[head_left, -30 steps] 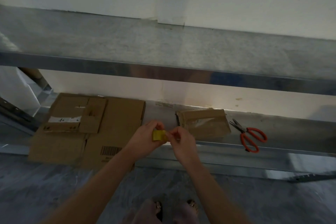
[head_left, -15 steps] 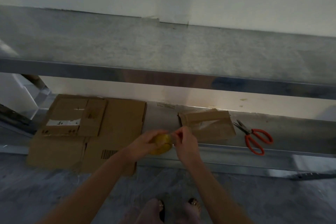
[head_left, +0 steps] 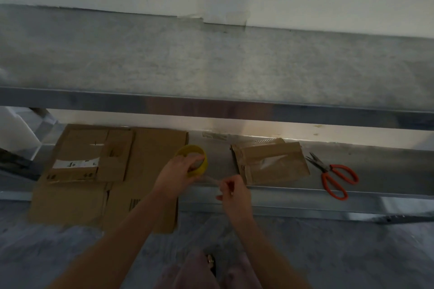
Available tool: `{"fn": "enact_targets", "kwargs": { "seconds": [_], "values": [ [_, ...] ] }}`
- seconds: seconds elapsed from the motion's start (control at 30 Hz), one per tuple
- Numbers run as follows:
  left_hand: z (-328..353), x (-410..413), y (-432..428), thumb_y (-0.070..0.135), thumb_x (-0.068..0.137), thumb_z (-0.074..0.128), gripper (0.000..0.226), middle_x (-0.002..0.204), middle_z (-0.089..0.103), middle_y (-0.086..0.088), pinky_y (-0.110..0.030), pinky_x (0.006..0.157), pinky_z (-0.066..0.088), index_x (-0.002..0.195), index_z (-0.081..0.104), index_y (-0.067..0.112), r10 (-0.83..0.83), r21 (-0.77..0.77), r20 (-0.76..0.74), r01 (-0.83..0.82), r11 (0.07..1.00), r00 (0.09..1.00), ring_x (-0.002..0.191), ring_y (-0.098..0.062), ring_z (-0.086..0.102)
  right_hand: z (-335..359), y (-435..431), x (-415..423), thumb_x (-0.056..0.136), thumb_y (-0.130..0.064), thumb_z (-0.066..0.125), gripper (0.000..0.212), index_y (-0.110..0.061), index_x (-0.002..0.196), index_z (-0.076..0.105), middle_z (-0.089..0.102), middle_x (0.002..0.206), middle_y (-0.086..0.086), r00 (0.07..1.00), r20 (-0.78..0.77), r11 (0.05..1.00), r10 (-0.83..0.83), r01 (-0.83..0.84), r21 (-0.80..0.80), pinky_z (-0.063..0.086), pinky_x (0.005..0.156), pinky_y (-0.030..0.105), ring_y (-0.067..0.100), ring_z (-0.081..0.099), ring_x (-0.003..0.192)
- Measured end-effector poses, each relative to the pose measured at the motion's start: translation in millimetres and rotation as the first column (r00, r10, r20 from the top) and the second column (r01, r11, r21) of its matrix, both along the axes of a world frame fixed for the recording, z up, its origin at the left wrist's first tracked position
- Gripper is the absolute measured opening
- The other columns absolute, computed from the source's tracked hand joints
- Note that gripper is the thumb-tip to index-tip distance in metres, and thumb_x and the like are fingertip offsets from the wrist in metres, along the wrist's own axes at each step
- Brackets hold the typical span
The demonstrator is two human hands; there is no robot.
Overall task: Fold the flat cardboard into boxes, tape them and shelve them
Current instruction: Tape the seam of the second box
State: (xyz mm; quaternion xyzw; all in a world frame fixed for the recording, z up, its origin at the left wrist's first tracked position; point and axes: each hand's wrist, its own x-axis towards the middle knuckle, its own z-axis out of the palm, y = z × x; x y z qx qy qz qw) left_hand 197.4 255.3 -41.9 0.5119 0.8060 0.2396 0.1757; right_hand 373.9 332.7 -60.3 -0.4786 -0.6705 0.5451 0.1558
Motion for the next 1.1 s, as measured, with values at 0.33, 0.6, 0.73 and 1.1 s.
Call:
{"fn": "enact_targets", "kwargs": {
  "seconds": [0.33, 0.6, 0.73, 1.1],
  "values": [
    [-51.9, -0.2, 15.1, 0.021, 0.078, 0.076, 0.044, 0.107, 0.067, 0.000, -0.024, 0.080, 0.036, 0.120, 0.063, 0.019, -0.095, 0.009, -0.075, 0.096, 0.995, 0.993, 0.092, -0.017, 0.053, -39.0, 13.5, -18.3, 0.101, -0.033, 0.045, 0.014, -0.023, 0.092, 0.046, 0.056, 0.077, -0.003, 0.903, 0.430, 0.983, 0.000, -0.079, 0.166, 0.042, 0.061, 0.029, 0.022, 0.063, 0.077],
    [-54.1, -4.7, 9.9, 0.026, 0.082, 0.074, 0.039, 0.118, 0.055, -0.006, -0.026, 0.098, 0.036, 0.119, 0.064, 0.018, -0.135, 0.038, -0.088, 0.139, 0.990, 0.987, 0.112, -0.022, 0.048, -43.8, 21.0, -17.1, 0.101, -0.040, 0.040, 0.023, -0.028, 0.120, 0.044, 0.069, 0.098, -0.001, 0.834, 0.551, 0.907, 0.043, -0.264, 0.329, 0.049, 0.065, 0.030, 0.023, 0.067, 0.082],
    [-42.3, -1.4, 3.5, 0.029, 0.085, 0.070, 0.043, 0.130, 0.051, -0.007, -0.043, 0.103, 0.043, 0.125, 0.060, 0.015, -0.113, 0.033, -0.178, 0.121, 0.992, 0.977, 0.123, -0.025, 0.044, -29.3, 14.1, -7.3, 0.102, -0.037, 0.041, 0.039, -0.029, 0.140, 0.036, 0.053, 0.132, -0.001, 0.849, 0.502, 0.877, 0.164, -0.359, 0.321, 0.051, 0.076, 0.036, 0.025, 0.061, 0.104],
    [-1.7, 109.8, 22.1, 0.043, 0.102, 0.021, 0.056, 0.157, 0.022, 0.002, -0.031, 0.120, 0.007, 0.151, 0.029, 0.015, -0.158, 0.087, -0.273, 0.188, 0.978, 0.949, 0.147, -0.017, 0.012, 22.3, 60.7, 101.4, 0.094, -0.033, 0.053, 0.050, -0.021, 0.142, 0.049, 0.048, 0.147, 0.004, 0.903, 0.428, 0.580, 0.030, -0.364, 0.729, 0.038, 0.110, 0.051, 0.029, 0.038, 0.140]
  ]
}}
